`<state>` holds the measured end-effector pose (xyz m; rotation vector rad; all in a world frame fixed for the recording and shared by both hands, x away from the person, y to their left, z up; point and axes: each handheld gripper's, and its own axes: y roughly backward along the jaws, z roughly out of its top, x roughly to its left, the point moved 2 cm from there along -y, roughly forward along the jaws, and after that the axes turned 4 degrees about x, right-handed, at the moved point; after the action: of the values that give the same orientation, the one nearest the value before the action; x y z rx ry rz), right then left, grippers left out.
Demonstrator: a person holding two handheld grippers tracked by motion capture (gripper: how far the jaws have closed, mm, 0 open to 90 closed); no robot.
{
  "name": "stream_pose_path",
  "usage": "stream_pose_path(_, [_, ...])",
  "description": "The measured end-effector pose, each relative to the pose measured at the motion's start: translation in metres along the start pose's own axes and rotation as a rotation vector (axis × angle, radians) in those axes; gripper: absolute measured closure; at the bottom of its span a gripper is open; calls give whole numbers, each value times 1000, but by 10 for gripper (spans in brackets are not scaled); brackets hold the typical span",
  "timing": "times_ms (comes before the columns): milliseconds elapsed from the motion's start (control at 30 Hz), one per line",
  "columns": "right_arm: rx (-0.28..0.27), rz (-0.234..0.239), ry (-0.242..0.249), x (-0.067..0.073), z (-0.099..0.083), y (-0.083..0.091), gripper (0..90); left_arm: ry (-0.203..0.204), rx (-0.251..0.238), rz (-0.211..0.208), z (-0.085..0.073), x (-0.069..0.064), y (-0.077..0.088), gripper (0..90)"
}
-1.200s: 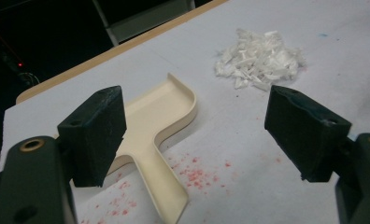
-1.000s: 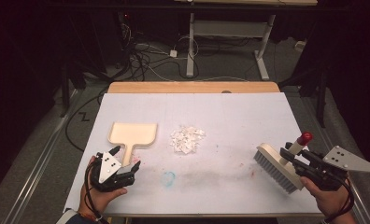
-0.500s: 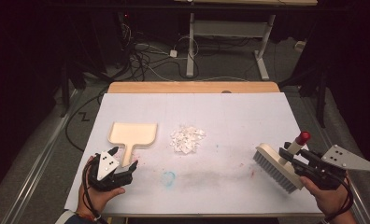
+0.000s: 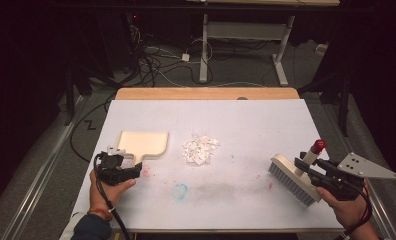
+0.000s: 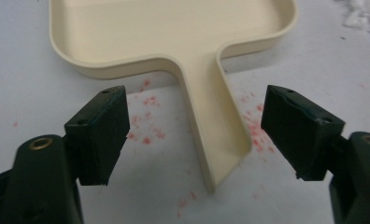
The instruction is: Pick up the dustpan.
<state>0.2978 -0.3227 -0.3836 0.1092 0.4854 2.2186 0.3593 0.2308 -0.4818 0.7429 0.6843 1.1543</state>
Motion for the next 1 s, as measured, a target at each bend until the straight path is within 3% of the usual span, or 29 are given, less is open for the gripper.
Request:
stream_pose_path(67, [5,1,-4,0,-1,-1,704,23,26,-18,5,1,-11,247])
stream_pose_path(133, [7,1,3,0,-1,-2,704,16,66,-12,9,0,-20,263])
stream_pose_path(200, [9,-1,-3,0,-1,-2,704,17,67,0,11,-1,-23,276])
stream_pose_path(233, [8,-1,-2,-1,-1,-1,704,12,68,50,14,-3,-25,315])
stream_pose_path(367, [6,8,-8,-1,-2,-2,704,22,59,73,17,-3,-28,352])
stream_pose_path(433, [9,11,-9,-1,-2,-2,704,12,49,70,16,-3,-28,385])
stream_pose_path(500, [11,12,-9,-1,-2,-3,704,9,36,62,16,-1,-28,483])
stream_pose_path(667, [21,15,-10,0,-2,-4,704,-11,28,60,16,-2,-29,622])
stream_pose_path(1000, [20,13,-9,0,-2,-4,704,-53,25,61,19,-2,-22,636])
